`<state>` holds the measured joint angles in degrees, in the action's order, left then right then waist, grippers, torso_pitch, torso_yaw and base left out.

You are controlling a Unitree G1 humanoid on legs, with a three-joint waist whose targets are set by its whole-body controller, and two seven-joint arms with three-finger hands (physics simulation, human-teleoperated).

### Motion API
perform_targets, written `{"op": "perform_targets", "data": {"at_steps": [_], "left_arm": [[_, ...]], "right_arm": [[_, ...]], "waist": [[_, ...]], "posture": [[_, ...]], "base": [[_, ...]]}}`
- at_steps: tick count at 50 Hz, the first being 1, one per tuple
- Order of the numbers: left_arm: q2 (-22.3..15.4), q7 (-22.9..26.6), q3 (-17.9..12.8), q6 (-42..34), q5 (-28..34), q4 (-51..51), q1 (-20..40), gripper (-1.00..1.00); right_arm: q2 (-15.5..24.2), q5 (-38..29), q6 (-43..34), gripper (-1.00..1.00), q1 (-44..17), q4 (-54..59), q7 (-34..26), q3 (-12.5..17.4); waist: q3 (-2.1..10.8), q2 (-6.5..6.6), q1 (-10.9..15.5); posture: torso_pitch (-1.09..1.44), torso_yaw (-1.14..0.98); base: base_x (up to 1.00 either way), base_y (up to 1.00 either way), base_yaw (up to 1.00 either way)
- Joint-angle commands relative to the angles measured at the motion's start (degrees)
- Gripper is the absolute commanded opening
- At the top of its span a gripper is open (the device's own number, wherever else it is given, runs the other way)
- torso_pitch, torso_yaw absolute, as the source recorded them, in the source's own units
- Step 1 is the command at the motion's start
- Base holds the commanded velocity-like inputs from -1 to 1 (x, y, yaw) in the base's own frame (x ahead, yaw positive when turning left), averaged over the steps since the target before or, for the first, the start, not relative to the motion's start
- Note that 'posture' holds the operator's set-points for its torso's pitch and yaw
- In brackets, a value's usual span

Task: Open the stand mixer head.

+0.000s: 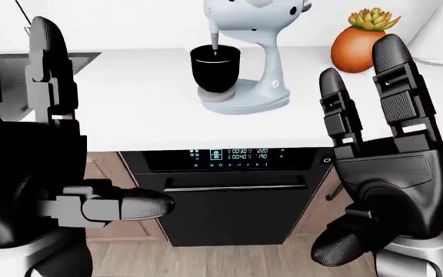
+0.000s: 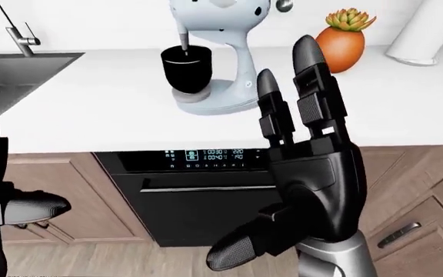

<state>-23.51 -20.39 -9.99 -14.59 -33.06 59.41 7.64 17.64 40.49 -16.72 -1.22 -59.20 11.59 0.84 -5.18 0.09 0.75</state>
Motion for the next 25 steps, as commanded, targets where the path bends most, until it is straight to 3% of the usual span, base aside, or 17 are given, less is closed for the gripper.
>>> {"op": "perform_targets", "data": {"at_steps": [1, 4, 5, 6, 7, 9, 10, 11, 14, 15, 16, 18, 19, 20, 21, 23, 25], "left_arm": [[-0.41, 0.27, 0.03, 0.89, 0.18, 0.58, 1.09, 1.00], [-0.48, 0.24, -0.05, 0.93, 0.03, 0.58, 1.06, 1.00], [-0.33, 0.35, -0.10, 0.83, 0.12, 0.58, 1.06, 1.00], [-0.22, 0.42, -0.16, 0.76, 0.11, 0.58, 1.06, 1.00], [-0.23, 0.42, -0.13, 0.79, 0.12, 0.58, 1.07, 1.00], [-0.21, 0.43, -0.13, 0.78, 0.13, 0.58, 1.07, 1.00], [-0.11, 0.50, -0.09, 0.74, 0.24, 0.58, 1.07, 1.00], [-0.16, 0.53, -0.03, 0.80, 0.33, 0.58, 1.06, 1.00], [-0.32, 0.39, -0.22, 0.84, 0.11, 0.58, 1.07, 1.00], [-0.39, 0.34, -0.21, 0.91, 0.06, 0.58, 1.06, 1.00], [-0.48, 0.28, -0.13, 1.00, 0.07, 0.58, 1.03, 1.00], [-0.44, 0.31, 0.03, 1.07, 0.22, 0.58, 0.95, 1.00], [-0.42, 0.35, 0.02, 1.08, 0.23, 0.58, 0.93, 1.00], [-0.44, 0.34, 0.00, 1.07, 0.21, 0.58, 0.95, 1.00], [-0.56, 0.26, -0.08, 1.09, 0.07, 0.58, 0.99, 1.00], [-0.56, 0.25, -0.16, 1.03, -0.01, 0.58, 1.02, 1.00], [-0.57, 0.26, -0.18, 0.99, -0.01, 0.58, 1.10, 1.00]], "right_arm": [[0.04, -1.21, 0.98, 1.00, -0.77, -0.80, -0.72, 0.85], [-2.16, -5.12, -1.20, 1.00, -1.21, -0.80, -1.27, 0.81], [-2.50, -4.82, -1.24, 1.00, -1.08, -0.80, -1.68, 0.93], [-2.70, -4.90, -1.01, 1.00, -1.04, -0.80, -1.87, 1.01], [-2.77, -3.97, -0.79, 1.00, -1.06, -0.80, -2.02, 1.41], [-2.15, -3.22, -0.20, 1.00, -0.62, -0.80, -2.34, 1.21], [-2.30, -3.88, -0.33, 1.00, -0.55, -0.80, -2.67, 1.13], [-2.56, -4.70, -0.40, 1.00, -0.35, -0.80, -2.96, 0.79], [-2.75, -5.43, -0.82, 1.00, -0.60, -0.80, -2.71, 0.69], [-2.83, -5.01, -0.73, 1.00, -0.73, -0.80, -2.51, 1.04], [-2.71, -4.99, -0.66, 1.00, -0.75, -0.80, -2.57, 1.09], [-2.60, -4.90, -0.50, 1.00, -0.72, -0.80, -2.55, 1.08], [-2.51, -4.57, -0.43, 1.00, -0.74, -0.80, -2.55, 1.18], [-2.47, -4.19, -0.41, 1.00, -0.75, -0.80, -2.51, 1.30], [-2.30, -3.69, 0.04, 1.00, -0.55, -0.80, -2.82, 1.31], [-2.43, -4.53, 0.06, 1.00, -0.41, -0.80, -3.08, 0.98], [-2.51, -5.26, -0.17, 1.00, -0.45, -0.80, -2.95, 0.55]], "waist": [[0.21, 0.10, -0.03], [1.05, -1.93, 0.49], [3.97, -3.67, 0.64], [4.53, -4.61, 0.66], [3.96, -3.52, 1.13], [2.62, -3.63, 0.13], [-0.34, -2.77, -0.37], [-0.27, -2.39, -0.49], [2.40, -1.21, -0.48], [3.93, -0.80, -0.67], [4.02, -0.11, -0.93], [4.67, 3.59, -1.65], [2.80, 3.37, -1.52], [2.28, 3.93, -0.92], [4.05, 3.20, -0.66], [-0.26, 1.85, 0.05], [-0.36, 0.98, 0.09]], "posture": [[0.00, 0.00], [0.00, 0.00], [0.00, 0.00], [0.00, 0.00], [0.00, 0.00], [0.00, 0.00], [0.00, 0.00], [0.00, 0.00], [0.00, 0.00], [0.00, 0.00], [0.00, 0.00], [0.00, 0.00], [0.00, 0.00], [0.00, 0.00], [0.00, 0.00], [0.00, 0.00], [0.00, 0.00]], "base": [[1.00, 0.00, 0.00], [0.54, 0.00, 0.00], [0.00, 0.00, 0.00], [0.00, 0.00, 0.00], [0.00, 0.00, 0.00], [0.59, 0.00, 0.00], [1.00, 0.00, 0.00], [1.00, 0.00, 0.00], [0.41, 0.00, 0.00], [0.00, 0.00, 0.00], [0.00, 0.00, 0.00], [0.00, 0.00, 0.00], [0.00, 0.00, 0.00], [0.00, 0.00, 0.00], [0.42, 0.00, 0.00], [0.87, 0.00, 0.00], [0.59, 0.00, 0.00]]}}
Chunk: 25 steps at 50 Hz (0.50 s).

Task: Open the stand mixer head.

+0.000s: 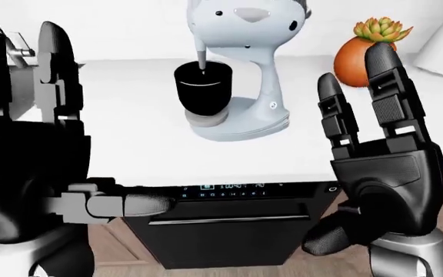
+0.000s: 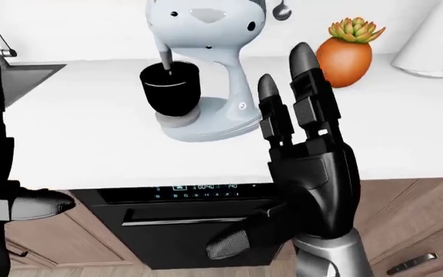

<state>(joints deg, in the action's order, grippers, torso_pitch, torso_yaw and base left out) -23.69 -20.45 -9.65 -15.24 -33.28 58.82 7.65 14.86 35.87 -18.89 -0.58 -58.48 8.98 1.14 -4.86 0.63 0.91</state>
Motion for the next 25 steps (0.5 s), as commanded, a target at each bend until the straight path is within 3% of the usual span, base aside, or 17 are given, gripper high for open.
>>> {"op": "perform_targets", "data": {"at_steps": [1, 2, 3, 6, 7, 8, 9, 10, 11, 12, 13, 14, 16, 17, 19, 20, 25], "left_arm": [[-0.35, 0.36, -0.58, 1.59, 0.21, 1.17, 1.09, 1.00], [-0.30, 0.40, -0.62, 1.54, 0.24, 1.17, 1.10, 1.00], [-0.31, 0.42, -0.63, 1.55, 0.19, 1.17, 1.11, 1.00], [-0.15, 0.55, -0.64, 1.44, 0.30, 1.17, 1.13, 1.00], [-0.13, 0.56, -0.72, 1.42, 0.24, 1.17, 1.14, 1.00], [-0.14, 0.58, -0.74, 1.46, 0.22, 1.17, 1.10, 1.00], [-0.14, 0.58, -0.74, 1.47, 0.23, 1.17, 1.09, 1.00], [-0.18, 0.55, -0.73, 1.48, 0.20, 1.17, 1.10, 1.00], [-0.26, 0.51, -0.72, 1.56, 0.16, 1.17, 1.07, 1.00], [-0.30, 0.49, -0.70, 1.58, 0.16, 1.17, 1.06, 1.00], [-0.34, 0.44, -0.72, 1.58, 0.14, 1.17, 1.09, 1.00], [-0.47, 0.35, -0.80, 1.62, 0.01, 1.17, 1.11, 1.00], [-0.53, 0.27, -0.70, 1.69, 0.04, 1.17, 1.06, 1.00], [-0.61, 0.16, -0.60, 1.77, 0.02, 1.17, 1.04, 1.00], [-0.69, 0.07, -0.49, 1.89, 0.02, 1.17, 0.98, 1.00], [-0.69, 0.05, -0.53, 1.86, -0.02, 1.17, 0.99, 1.00], [-0.83, -0.10, -0.28, 2.13, 0.06, 1.17, 0.80, 1.00]], "right_arm": [[0.35, -0.75, 2.01, 1.00, -1.07, -1.52, -0.18, 0.12], [0.29, -0.61, 1.92, 1.00, -1.14, -1.52, -0.03, 0.25], [0.13, -0.47, 1.75, 1.00, -1.29, -1.52, 0.04, 0.57], [0.21, -0.38, 1.82, 1.00, -1.32, -1.52, 0.11, 0.61], [0.09, -0.13, 1.73, 1.00, -1.20, -1.52, -0.01, 0.66], [0.19, 0.20, 2.01, 1.00, -1.08, -1.52, -0.20, 0.62], [0.43, 0.38, 2.16, 1.00, -0.93, -1.52, -0.42, 0.49], [0.64, 0.42, 2.33, 1.00, -0.76, -1.52, -0.67, 0.29], [0.41, 0.08, 2.02, 1.00, -0.78, -1.52, -0.66, 0.33], [0.26, -0.51, 1.68, 1.00, -0.77, -1.52, -0.71, 0.15], [0.14, -0.65, 1.53, 1.00, -0.84, -1.52, -0.58, 0.10], [0.23, -0.63, 1.71, 1.00, -0.81, -1.52, -0.53, -0.01], [0.22, -0.48, 1.63, 1.00, -0.82, -1.52, -0.58, 0.17], [0.27, -0.34, 1.71, 1.00, -0.84, -1.52, -0.52, 0.23], [0.29, -0.34, 1.67, 1.00, -0.88, -1.52, -0.51, 0.25], [0.24, -0.38, 1.64, 1.00, -0.87, -1.52, -0.55, 0.26], [0.08, -0.44, 1.37, 1.00, -0.91, -1.52, -0.61, 0.45]], "waist": [[-0.05, 0.45, -0.25], [1.87, -0.17, -0.21], [2.32, -0.17, 0.11], [3.27, -3.18, 0.58], [2.21, -1.48, 0.45], [2.57, -1.55, 0.27], [4.11, -1.46, -0.25], [3.61, -1.40, -0.65], [0.65, -1.34, -0.96], [0.05, -1.37, -1.45], [0.87, -1.17, -1.43], [0.89, -0.84, -1.27], [3.03, -0.21, -1.64], [2.98, 0.00, -2.10], [3.41, 2.20, -2.35], [2.43, 0.73, -2.18], [3.59, -0.23, -1.41]], "posture": [[0.00, 0.00], [0.00, 0.00], [0.00, 0.00], [0.00, 0.00], [0.00, 0.00], [0.00, 0.00], [0.00, 0.00], [0.00, 0.00], [0.00, 0.00], [0.00, 0.00], [0.00, 0.00], [0.00, 0.00], [0.00, 0.00], [0.00, 0.00], [0.00, 0.00], [0.00, 0.00], [0.00, 0.00]], "base": [[0.09, 0.00, 0.00], [0.00, 0.00, 0.00], [0.00, 0.00, 0.00], [0.00, 0.00, 0.00], [0.00, 0.00, 0.00], [0.00, 0.00, 0.00], [0.09, 0.00, 0.00], [0.53, 0.00, 0.00], [0.73, 0.00, 0.00], [0.61, 0.00, 0.00], [0.45, 0.00, 0.00], [0.12, 0.00, 0.00], [0.05, 0.00, 0.00], [0.00, 0.00, 0.00], [0.00, 0.00, 0.00], [0.00, 0.00, 0.00], [0.00, 0.00, 0.00]]}}
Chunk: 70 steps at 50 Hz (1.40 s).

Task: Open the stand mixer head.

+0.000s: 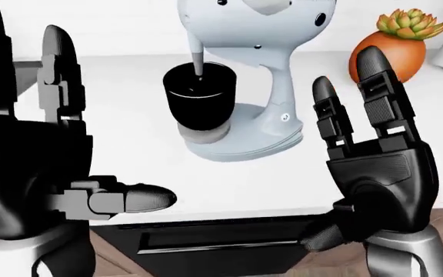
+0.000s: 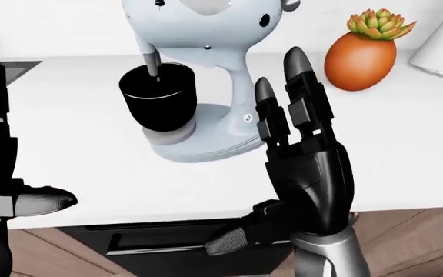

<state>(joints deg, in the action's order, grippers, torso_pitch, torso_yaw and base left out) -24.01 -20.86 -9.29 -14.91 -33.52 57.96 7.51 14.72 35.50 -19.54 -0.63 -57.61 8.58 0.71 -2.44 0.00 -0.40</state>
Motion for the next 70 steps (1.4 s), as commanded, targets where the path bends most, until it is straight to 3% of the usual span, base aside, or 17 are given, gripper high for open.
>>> {"op": "perform_targets", "data": {"at_steps": [1, 12, 20, 29, 43, 52, 54, 65, 67, 70], "left_arm": [[-0.62, 0.19, -0.58, 1.85, 0.31, 2.03, 0.95, 1.00], [-0.08, 0.18, -1.41, 0.45, 0.84, 2.03, 1.43, 1.00], [0.29, 1.18, -1.16, 1.01, 1.52, 2.03, 1.22, 1.00], [-0.04, 1.25, -0.62, 1.78, 1.86, 2.03, 1.02, 1.00], [-1.49, 0.14, -0.14, 2.88, 1.40, 2.03, 0.85, 1.00], [-0.18, 0.98, -0.72, 1.64, 1.93, 2.03, 1.11, 1.00], [0.90, 0.88, -0.58, 2.35, 4.32, 2.03, 1.54, 1.00], [-0.72, -0.64, -0.42, 2.52, 4.05, 2.03, 1.67, 1.00], [-0.87, -0.67, -0.29, 2.77, 4.06, 2.03, 1.59, 1.00], [-0.87, -0.67, -0.42, 2.71, 3.94, 2.03, 1.65, 1.00]], "right_arm": [[0.24, -0.12, 1.97, 1.00, -0.87, -2.39, -0.16, 0.77], [-0.60, -0.30, 1.31, 1.00, -0.63, -2.39, -0.69, 0.89], [-2.02, -0.99, 0.21, 1.00, -0.23, -2.39, -1.93, 1.06], [-2.91, -0.77, -0.76, 1.00, -0.31, -2.39, -2.56, 1.54], [-2.49, 0.55, -1.03, 1.00, -0.41, -2.39, -1.99, 1.72], [-2.64, 1.73, -1.88, 1.00, -0.60, -2.39, -1.56, 2.16], [-2.80, 3.94, -3.09, 1.00, -0.96, -2.39, -0.62, 2.92], [-1.35, 8.02, -3.67, 1.00, -0.98, -2.39, 1.55, 2.71], [-0.64, 11.25, -4.25, 1.00, -1.57, -2.39, 3.43, 3.07], [-0.02, 21.31, -7.89, 1.00, -5.03, -2.39, 9.49, 6.17]], "waist": [[1.27, 0.29, -0.01], [1.51, 0.31, 0.09], [3.31, 0.24, 0.14], [6.87, 0.19, 0.28], [14.51, 0.11, 0.98], [17.53, -0.05, 1.35], [18.07, -0.07, 1.41], [18.99, -0.21, 1.58], [19.06, -0.22, 1.61], [19.18, -0.23, 1.59]], "posture": [[0.00, 0.00], [-0.01, 0.00], [-0.09, 0.00], [-0.18, 0.00], [-0.32, 0.00], [-0.41, 0.00], [-0.43, 0.00], [-0.43, 0.00], [-0.43, 0.00], [-0.43, 0.00]], "base": [[0.00, 0.00, 0.00], [0.00, 0.00, 0.00], [0.00, 0.00, 0.00], [0.00, 0.00, 0.00], [0.00, 0.00, 0.00], [0.00, 0.00, 0.00], [0.00, 0.00, 0.00], [0.00, 0.00, 0.00], [0.00, 0.00, 0.00], [0.00, 0.00, 0.00]]}}
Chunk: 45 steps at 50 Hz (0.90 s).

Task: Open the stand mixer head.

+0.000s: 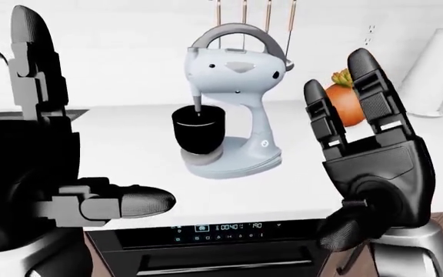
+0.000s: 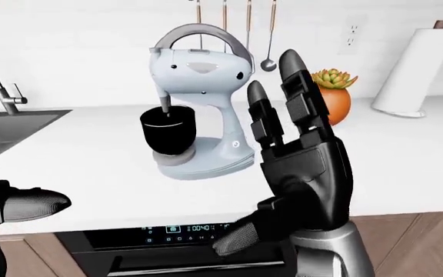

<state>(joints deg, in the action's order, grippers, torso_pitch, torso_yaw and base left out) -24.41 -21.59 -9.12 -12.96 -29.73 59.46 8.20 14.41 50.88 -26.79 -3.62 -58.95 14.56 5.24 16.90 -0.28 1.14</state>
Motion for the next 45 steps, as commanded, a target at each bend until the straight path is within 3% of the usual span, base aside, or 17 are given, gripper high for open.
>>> {"op": "perform_targets", "data": {"at_steps": [1, 5, 10, 18, 28, 35, 38, 45], "left_arm": [[-0.49, 0.16, -0.37, 0.97, 0.31, 0.53, 0.82, 1.00], [-0.40, 0.26, -0.37, 0.89, 0.37, 0.53, 0.89, 1.00], [-0.27, 0.41, -0.40, 0.86, 0.43, 0.53, 0.87, 1.00], [-0.33, 0.39, -0.84, 0.90, 0.18, 0.53, 0.88, 1.00], [0.15, 0.59, -0.81, 0.70, 0.30, 0.53, 0.75, 1.00], [0.36, 0.61, -0.73, 0.66, 0.26, 0.53, 0.78, 1.00], [0.66, 0.85, -0.45, 0.69, 0.61, 0.53, 0.67, 1.00], [1.17, 1.33, -0.75, 0.27, 0.74, 0.54, 0.86, 1.00]], "right_arm": [[-0.13, 10.34, -2.56, 1.00, -3.75, -1.05, 6.43, 3.20], [-1.31, 18.15, -5.78, 1.00, -8.05, -0.47, 12.63, 6.41], [-2.01, 19.31, -6.23, 1.00, -7.86, 0.65, 13.23, 6.03], [-4.51, 18.91, -6.84, 1.00, -5.41, 3.25, 12.59, 4.59], [-6.71, 13.06, -6.86, 1.00, -0.55, 2.71, 8.06, 3.77], [-7.63, 14.37, -8.74, 1.00, -0.72, 5.71, 9.80, 3.71], [-8.44, 12.00, -9.09, 1.00, 0.21, 7.32, 8.23, 2.23], [-9.14, 9.52, -9.15, 1.00, -1.86, 10.78, 7.21, 2.07]], "waist": [[-0.12, 0.07, 0.06], [-0.03, 0.01, 0.04], [0.09, -0.17, 0.16], [0.26, -0.33, 0.30], [0.42, -0.44, 0.39], [0.48, -0.40, 0.14], [0.47, -0.43, 0.03], [0.40, -0.30, -0.07]], "posture": [[-0.43, 0.00], [-0.43, 0.00], [-0.43, 0.00], [-0.43, 0.00], [-0.43, 0.00], [-0.43, 0.00], [-0.43, 0.00], [-0.43, 0.00]], "base": [[0.00, 0.00, 0.00], [0.00, 0.00, 0.00], [0.00, 0.00, 0.00], [0.00, 0.00, 0.00], [0.00, 0.00, 0.00], [0.00, 0.00, 0.00], [0.00, 0.00, 0.00], [0.00, 0.00, 0.00]]}}
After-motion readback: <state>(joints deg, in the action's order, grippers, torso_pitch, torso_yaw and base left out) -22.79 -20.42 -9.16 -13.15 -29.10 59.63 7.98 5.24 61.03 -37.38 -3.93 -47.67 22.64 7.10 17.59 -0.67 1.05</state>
